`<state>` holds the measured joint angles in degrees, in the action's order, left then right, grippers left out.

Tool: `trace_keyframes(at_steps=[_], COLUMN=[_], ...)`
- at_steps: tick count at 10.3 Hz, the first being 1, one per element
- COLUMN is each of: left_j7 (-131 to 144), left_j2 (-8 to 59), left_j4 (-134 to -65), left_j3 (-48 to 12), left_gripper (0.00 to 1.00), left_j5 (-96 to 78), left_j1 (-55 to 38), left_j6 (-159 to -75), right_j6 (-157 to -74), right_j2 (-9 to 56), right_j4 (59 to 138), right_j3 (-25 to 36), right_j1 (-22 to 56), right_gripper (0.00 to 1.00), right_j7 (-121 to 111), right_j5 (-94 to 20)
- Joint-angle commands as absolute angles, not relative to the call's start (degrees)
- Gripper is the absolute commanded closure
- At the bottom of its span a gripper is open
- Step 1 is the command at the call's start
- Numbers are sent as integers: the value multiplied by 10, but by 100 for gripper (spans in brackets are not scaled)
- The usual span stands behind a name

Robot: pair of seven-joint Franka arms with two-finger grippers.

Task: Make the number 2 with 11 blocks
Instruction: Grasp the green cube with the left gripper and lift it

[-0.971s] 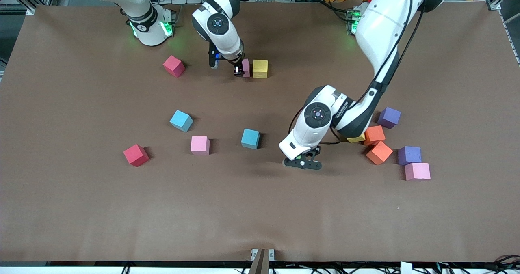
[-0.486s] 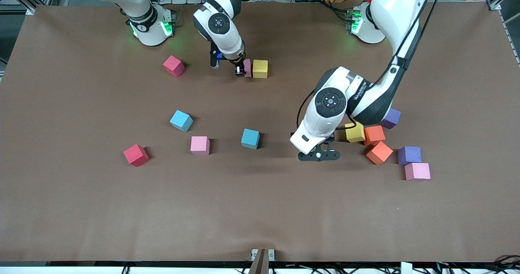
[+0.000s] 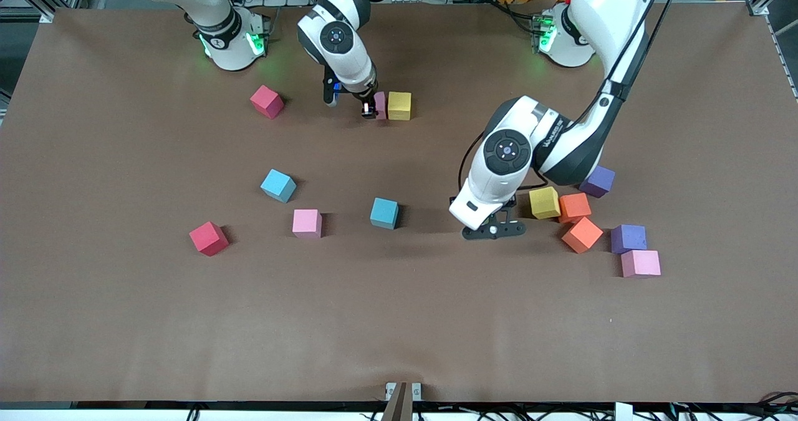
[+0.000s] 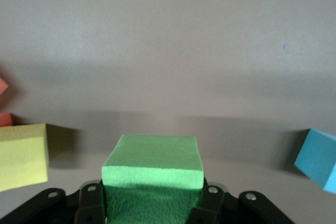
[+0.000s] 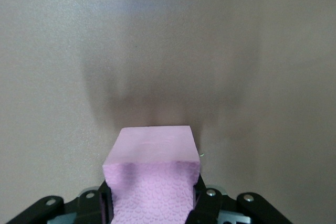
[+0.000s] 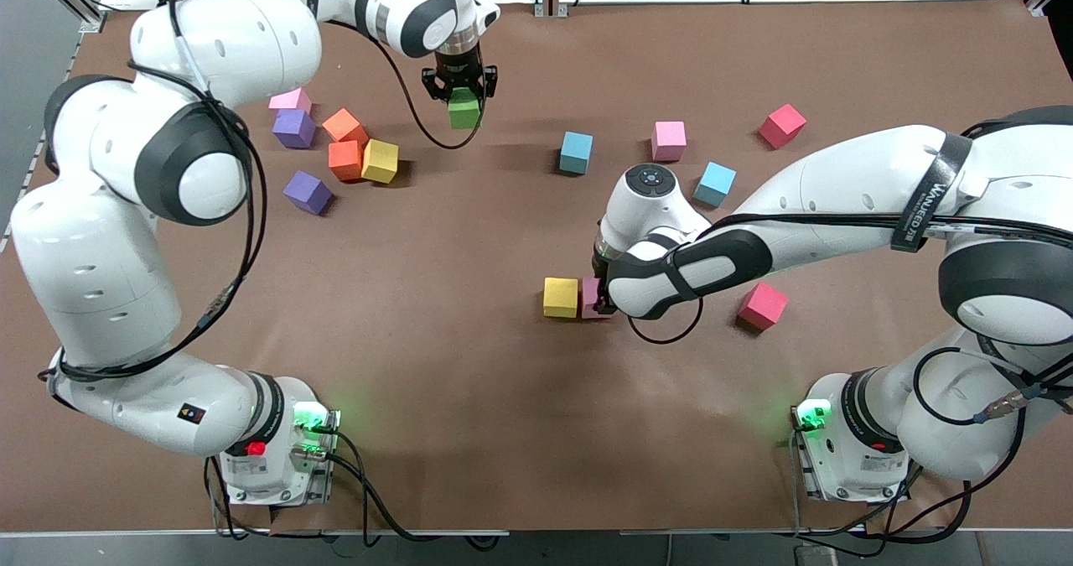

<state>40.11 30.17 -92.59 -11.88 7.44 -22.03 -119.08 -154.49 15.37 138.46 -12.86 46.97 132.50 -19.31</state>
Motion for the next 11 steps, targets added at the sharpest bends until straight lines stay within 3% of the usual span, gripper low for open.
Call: trace_keyframes(at_steps=[1, 2, 3, 4, 5, 6, 11], left_j7=[378, 358, 321, 282, 269, 263, 142], left_j2=[242, 227, 208, 188, 179, 179, 185], left_j4=[-998, -1025, -1061, -1099, -1122, -1128, -1148], left_j3=[-123, -123, -123, -123, -124, -131, -158], left_gripper=[70, 70, 70, 70, 70, 70, 70], left_j5=[69, 69, 71, 71, 71, 71, 125], left_j1=[-214, -214, -214, -213, -214, -220, -221], left_j6=[-1199, -1206, -1222, -1247, -1265, -1267, -1267], right_j6=[-1568, -1568, -1568, -1567, -1566, -1563, -1552], right_j2=[172, 172, 172, 172, 172, 172, 168], right_j4=[1372, 1372, 1372, 1372, 1372, 1372, 1372], right_j3=[-129, -129, -129, -129, -129, -129, -130], right_j1=[478, 478, 478, 478, 478, 478, 477], right_gripper=[100, 100, 75, 32, 13, 0, 0], right_j7=[1350, 1350, 1349, 1349, 1349, 1348, 1344], right_j5=[-200, -200, -198, -198, -198, -197, -192])
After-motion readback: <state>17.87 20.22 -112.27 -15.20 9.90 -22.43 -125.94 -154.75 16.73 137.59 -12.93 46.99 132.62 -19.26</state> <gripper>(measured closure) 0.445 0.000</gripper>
